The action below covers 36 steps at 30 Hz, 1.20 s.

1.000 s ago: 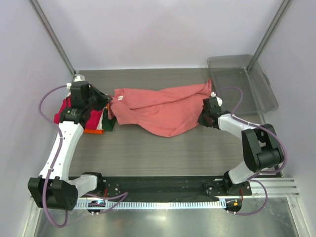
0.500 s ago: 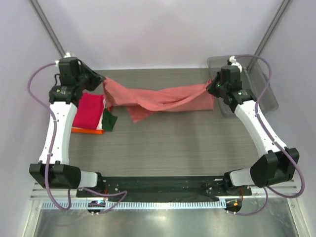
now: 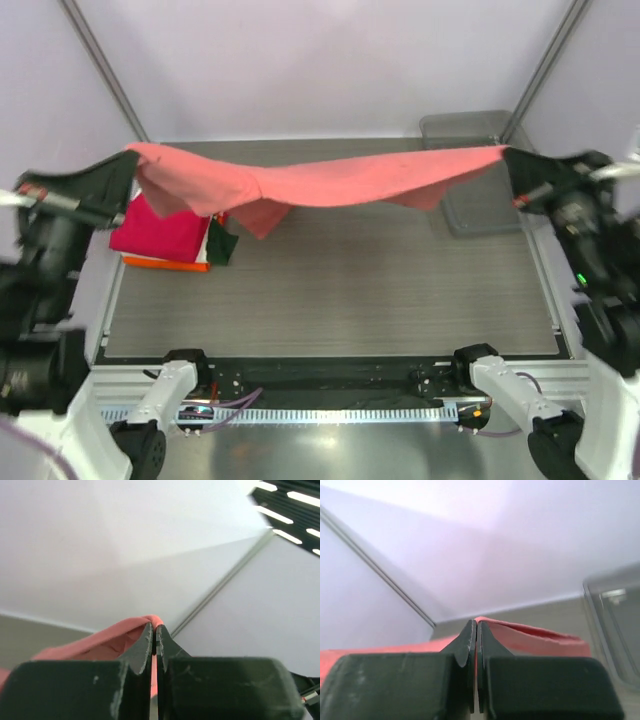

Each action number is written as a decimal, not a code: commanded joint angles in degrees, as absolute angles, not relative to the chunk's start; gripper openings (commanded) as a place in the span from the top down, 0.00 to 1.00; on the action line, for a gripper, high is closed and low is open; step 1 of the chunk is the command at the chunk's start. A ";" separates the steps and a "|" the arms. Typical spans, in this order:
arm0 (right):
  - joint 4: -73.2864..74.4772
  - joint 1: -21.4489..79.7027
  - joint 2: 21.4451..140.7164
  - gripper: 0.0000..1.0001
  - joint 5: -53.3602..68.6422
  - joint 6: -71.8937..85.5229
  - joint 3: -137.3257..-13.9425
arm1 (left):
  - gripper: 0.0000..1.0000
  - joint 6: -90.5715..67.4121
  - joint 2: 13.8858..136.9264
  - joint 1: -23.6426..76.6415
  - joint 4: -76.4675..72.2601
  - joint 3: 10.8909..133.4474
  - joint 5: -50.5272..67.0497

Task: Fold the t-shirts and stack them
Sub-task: Flatten the tshirt out

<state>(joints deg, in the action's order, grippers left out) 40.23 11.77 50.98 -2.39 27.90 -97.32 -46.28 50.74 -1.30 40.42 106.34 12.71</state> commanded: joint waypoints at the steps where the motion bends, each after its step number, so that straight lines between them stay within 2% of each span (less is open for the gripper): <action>1: 44.81 11.69 46.68 0.99 -2.37 25.40 -105.28 | 1.00 -47.02 49.31 -1.58 37.61 115.27 17.13; 6: 48.69 11.69 45.26 0.99 -5.88 24.35 -115.55 | 1.00 -49.39 53.34 -1.58 38.32 129.08 18.46; 10: 51.58 11.78 48.42 0.99 -9.49 23.47 -118.74 | 1.00 -52.55 62.38 -1.58 38.24 136.41 20.39; 15: 50.28 11.78 52.81 0.99 -9.84 24.26 -107.45 | 1.00 -54.58 66.09 -1.58 30.78 122.37 22.15; 19: 43.45 11.78 57.99 0.99 -8.36 24.70 -97.40 | 1.00 -54.75 70.48 -1.58 23.41 106.92 22.50; 22: 40.44 11.69 65.19 0.99 -7.30 25.92 -96.24 | 1.00 -54.23 76.27 -1.58 21.27 105.20 21.80; 25: 40.78 11.43 73.35 0.99 -7.56 27.33 -102.90 | 1.00 -52.91 85.14 -1.58 23.29 114.93 21.18; 28: 41.65 10.12 79.70 0.99 -4.50 29.26 -113.26 | 1.00 -52.12 95.57 -1.84 27.14 131.96 19.70; 29: 42.27 9.67 84.24 0.99 -1.96 29.96 -116.34 | 1.00 -53.69 98.32 -2.19 28.20 142.89 20.04; 30: 43.15 9.15 86.29 0.99 -0.89 31.01 -122.81 | 1.00 -55.35 101.66 -3.59 28.39 147.52 21.00; 32: 45.08 7.56 91.29 0.99 1.82 32.08 -128.29 | 1.00 -64.88 107.04 -6.66 24.11 152.47 26.35; 34: 45.79 6.60 93.16 0.99 4.21 33.22 -133.14 | 1.00 -71.52 107.31 -7.91 12.17 149.87 29.43; 36: 45.70 5.10 94.13 0.99 5.97 33.57 -133.94 | 1.00 -71.90 107.05 -8.26 10.55 149.85 29.71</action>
<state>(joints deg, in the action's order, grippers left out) 46.78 6.68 94.70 0.91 31.46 -129.58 -64.58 108.51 -6.92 22.15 148.11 24.86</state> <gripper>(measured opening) 0.027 0.008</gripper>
